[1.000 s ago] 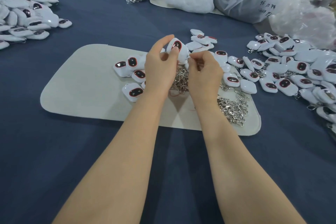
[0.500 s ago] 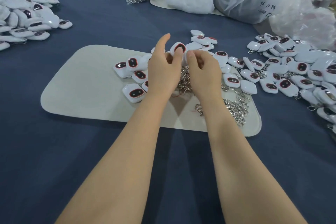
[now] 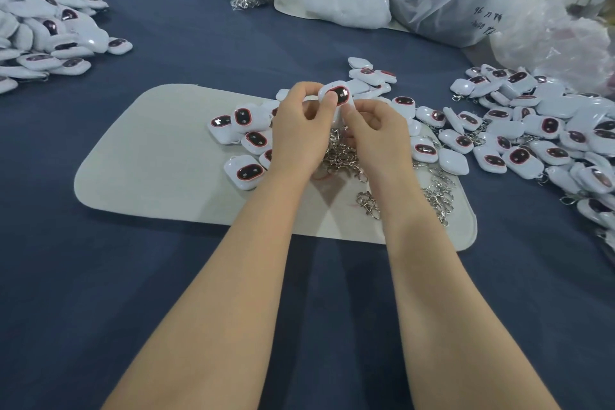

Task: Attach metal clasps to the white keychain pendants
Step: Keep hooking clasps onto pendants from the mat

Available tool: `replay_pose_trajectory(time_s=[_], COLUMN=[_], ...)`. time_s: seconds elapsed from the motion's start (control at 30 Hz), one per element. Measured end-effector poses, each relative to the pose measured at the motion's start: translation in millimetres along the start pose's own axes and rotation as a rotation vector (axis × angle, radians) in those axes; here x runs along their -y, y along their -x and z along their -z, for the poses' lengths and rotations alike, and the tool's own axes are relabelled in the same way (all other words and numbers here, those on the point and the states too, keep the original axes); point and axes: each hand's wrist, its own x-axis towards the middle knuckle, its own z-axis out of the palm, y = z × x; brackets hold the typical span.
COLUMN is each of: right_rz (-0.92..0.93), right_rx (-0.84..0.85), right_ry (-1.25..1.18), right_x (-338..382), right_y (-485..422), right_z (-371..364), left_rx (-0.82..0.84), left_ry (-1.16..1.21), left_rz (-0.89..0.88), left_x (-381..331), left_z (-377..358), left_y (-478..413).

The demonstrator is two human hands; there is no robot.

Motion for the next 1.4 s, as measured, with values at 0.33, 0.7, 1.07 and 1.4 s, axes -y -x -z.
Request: replay_pose_trajectory(time_s=[0.33, 0.7, 1.07, 1.4], right_rz=[-0.239, 0.096, -0.089, 0.117], right_rx=[-0.451, 0.024, -0.027, -0.117], right_ry=[-0.572, 0.83, 0.691, 0.144], right_x=[-4.7, -25.7, -21.6, -2.8], right_y=[-12.1, -8.3, -13.1, -3.5], right_z=[35.4, 8.1, 11.0, 2.3], left_rx=[-0.194, -0.193, -0.135, 0.09], left_ry=[0.229, 0.226, 0.205, 0.174], left_rz=[0.149, 0.178, 0.198, 0.229], left_x=[-2.8, -3.3, -1.8, -4.7], left_z=[3.2, 4.6, 2.3, 1.5], left_y=[-4.6, -5.2, -5.5, -1.8])
